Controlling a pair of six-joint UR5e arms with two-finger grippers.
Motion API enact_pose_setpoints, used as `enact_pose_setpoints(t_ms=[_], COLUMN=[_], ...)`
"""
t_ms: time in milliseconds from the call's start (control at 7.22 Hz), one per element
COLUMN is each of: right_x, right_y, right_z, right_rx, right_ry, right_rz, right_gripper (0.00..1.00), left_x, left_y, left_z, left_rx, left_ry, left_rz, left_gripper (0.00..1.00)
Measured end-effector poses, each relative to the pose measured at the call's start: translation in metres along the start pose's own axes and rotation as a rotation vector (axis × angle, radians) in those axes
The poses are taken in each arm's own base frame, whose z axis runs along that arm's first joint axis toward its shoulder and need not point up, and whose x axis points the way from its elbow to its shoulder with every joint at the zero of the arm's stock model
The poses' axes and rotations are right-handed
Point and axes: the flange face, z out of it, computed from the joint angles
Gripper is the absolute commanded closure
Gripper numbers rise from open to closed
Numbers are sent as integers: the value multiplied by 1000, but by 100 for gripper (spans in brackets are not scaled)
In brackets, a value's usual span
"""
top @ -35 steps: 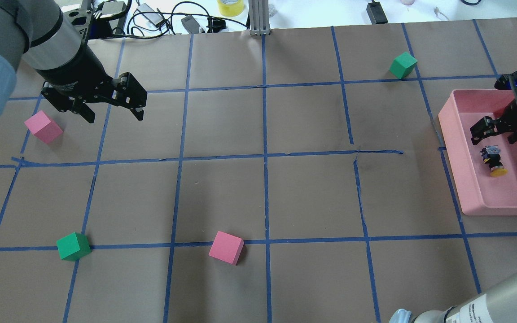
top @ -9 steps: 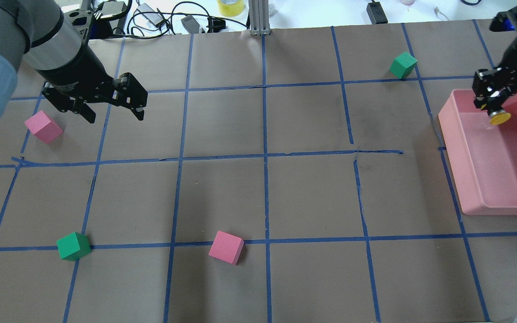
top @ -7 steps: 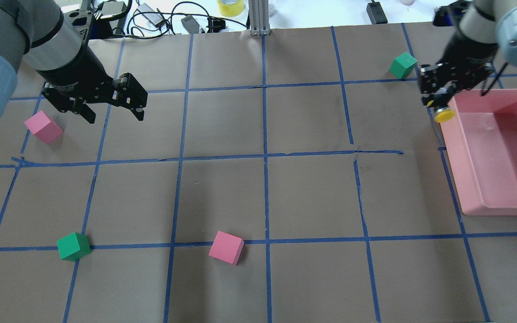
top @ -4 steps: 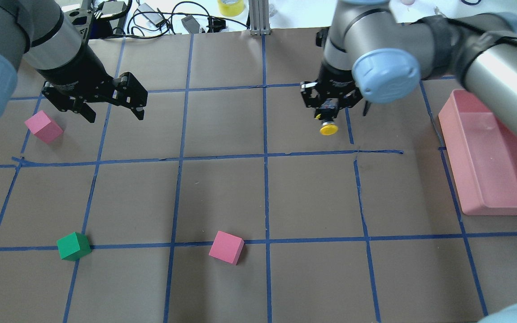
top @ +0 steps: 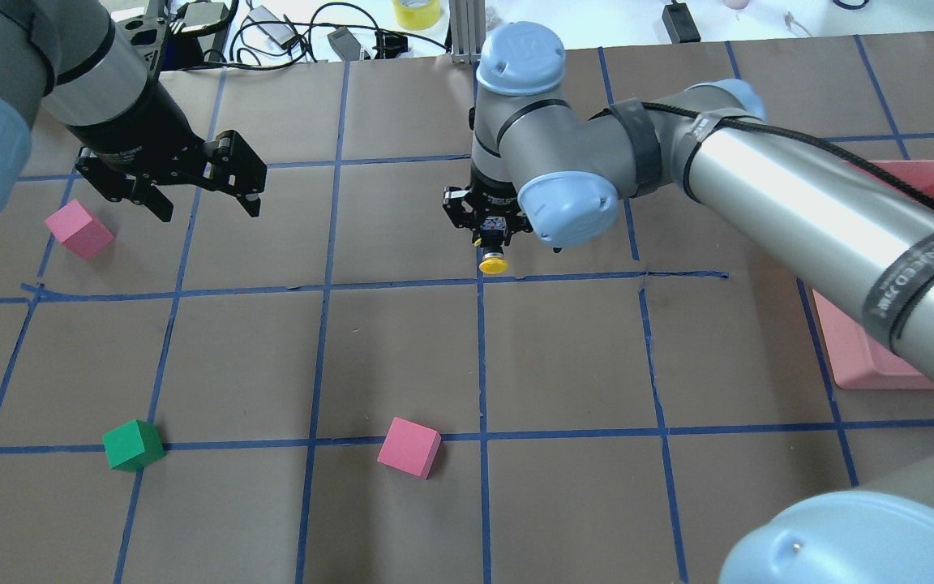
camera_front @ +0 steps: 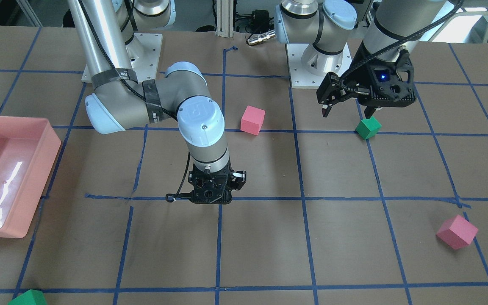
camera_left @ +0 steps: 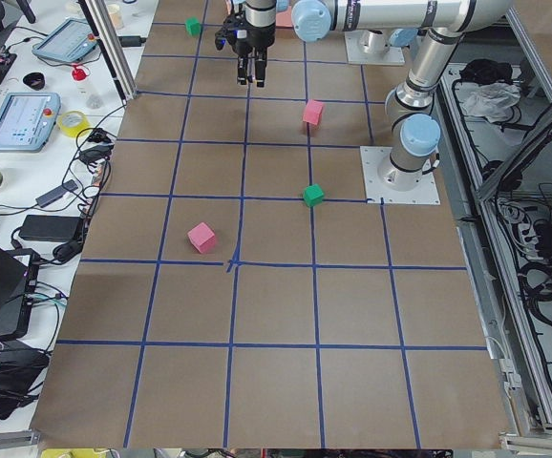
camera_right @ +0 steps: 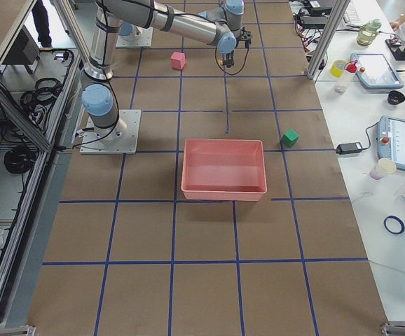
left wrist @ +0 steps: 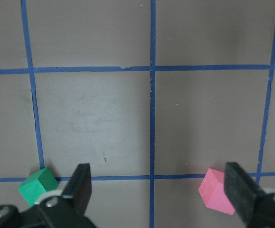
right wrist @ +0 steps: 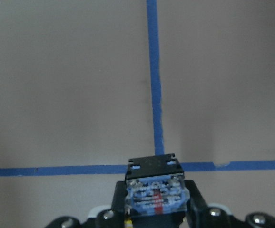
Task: Align button upright
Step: 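Lift the switch out of the bin and carry it to the table center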
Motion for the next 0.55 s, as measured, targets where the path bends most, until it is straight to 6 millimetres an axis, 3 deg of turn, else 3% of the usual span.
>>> enact_pose_setpoints(t_ms=[138, 415, 554], right_x=[-3, -4, -3], right_y=[-2, -3, 0], right_z=[17, 32, 37], right_rx=[3, 3, -8], right_ry=[-2, -4, -4], right_rz=[-5, -8, -7], right_gripper=[100, 100, 78], left_x=[0, 0, 0], left_y=[0, 0, 0], left_z=[0, 0, 0], left_rx=[0, 0, 0], left_ry=[0, 0, 0], left_rz=[0, 0, 0], left_gripper=[0, 0, 0])
